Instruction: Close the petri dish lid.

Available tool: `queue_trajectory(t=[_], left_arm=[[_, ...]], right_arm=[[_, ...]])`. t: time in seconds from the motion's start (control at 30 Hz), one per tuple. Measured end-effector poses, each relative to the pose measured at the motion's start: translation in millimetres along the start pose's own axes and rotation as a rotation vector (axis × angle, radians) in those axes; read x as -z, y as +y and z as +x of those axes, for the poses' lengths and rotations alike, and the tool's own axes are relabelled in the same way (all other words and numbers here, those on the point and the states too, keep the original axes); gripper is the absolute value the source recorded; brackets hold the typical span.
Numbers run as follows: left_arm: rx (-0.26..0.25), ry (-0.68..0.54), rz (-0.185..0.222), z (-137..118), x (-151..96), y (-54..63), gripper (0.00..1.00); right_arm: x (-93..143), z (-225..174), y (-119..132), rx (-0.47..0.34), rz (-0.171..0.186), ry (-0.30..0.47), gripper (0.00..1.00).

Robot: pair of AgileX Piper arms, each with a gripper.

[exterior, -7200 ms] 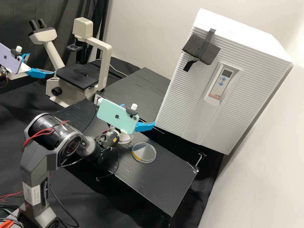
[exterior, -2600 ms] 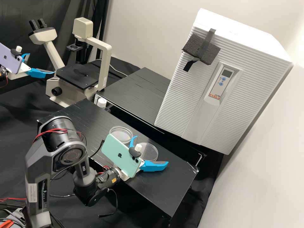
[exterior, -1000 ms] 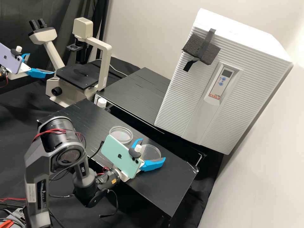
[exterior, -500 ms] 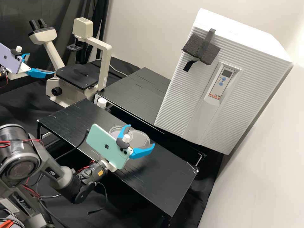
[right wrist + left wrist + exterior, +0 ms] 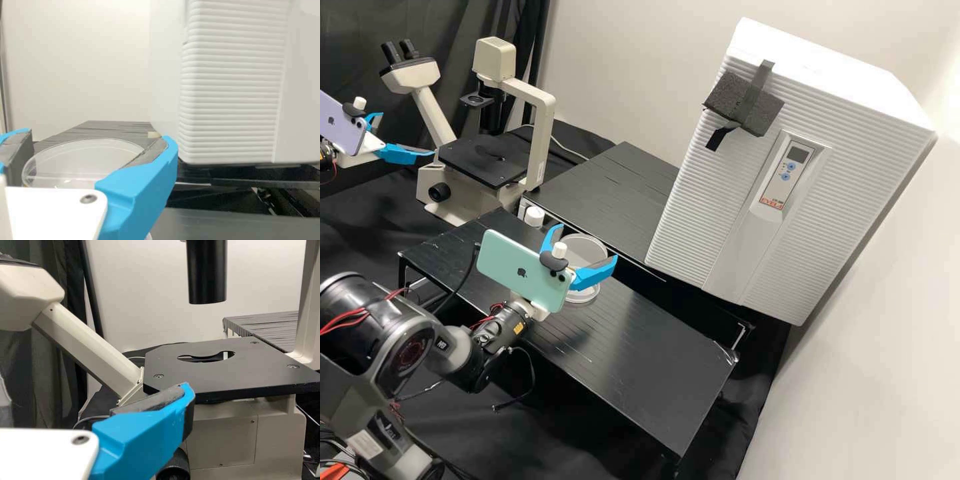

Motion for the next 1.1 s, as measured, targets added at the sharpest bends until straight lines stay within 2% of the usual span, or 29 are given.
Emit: queue_trajectory(t=[0.2,0.37,0.6,0.7,1.1], left_arm=[[0.0,0.0,0.0,0,0,0.0,1.0],[0.0,0.0,0.0,0,0,0.0,1.0],[0.0,0.0,0.0,0,0,0.0,1.0],[0.0,0.0,0.0,0,0,0.0,1.0],[0.0,0.0,0.0,0,0,0.0,1.0]], right_arm=[[1,9,-7,0.016,-0.024,-0.006,0.0],[-1,16,-16,0.048,-0.058,-0.009,0.0],[-8,28,-21,0.047,-0.057,-0.047,0.0],[-12,34,-23,0.046,-0.071,-0.064,0.0],[-21,38,-24,0.045,-0.077,-0.102,0.0]])
